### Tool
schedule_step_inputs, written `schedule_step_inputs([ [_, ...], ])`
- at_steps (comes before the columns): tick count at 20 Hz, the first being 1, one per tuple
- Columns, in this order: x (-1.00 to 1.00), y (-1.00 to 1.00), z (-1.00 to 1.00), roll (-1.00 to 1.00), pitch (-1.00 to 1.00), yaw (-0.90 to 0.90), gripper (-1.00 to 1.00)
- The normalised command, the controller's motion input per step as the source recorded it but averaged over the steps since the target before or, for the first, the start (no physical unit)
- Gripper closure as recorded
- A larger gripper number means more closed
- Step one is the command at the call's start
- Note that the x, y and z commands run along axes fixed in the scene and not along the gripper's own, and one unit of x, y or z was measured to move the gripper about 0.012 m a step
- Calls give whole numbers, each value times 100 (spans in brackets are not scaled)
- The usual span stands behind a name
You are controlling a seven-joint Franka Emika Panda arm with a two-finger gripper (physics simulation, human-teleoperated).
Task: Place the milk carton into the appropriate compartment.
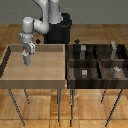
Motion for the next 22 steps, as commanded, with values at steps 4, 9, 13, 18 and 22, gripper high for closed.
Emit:
schedule_step_inputs([
  [4, 0, -25, 0, 0, 0, 0, -100],
  [9, 0, 0, 0, 0, 0, 0, -100],
  [13, 0, 0, 0, 0, 0, 0, -100],
  [18, 0, 0, 20, 0, 0, 0, -100],
  [22, 0, 0, 50, 0, 0, 0, -100],
])
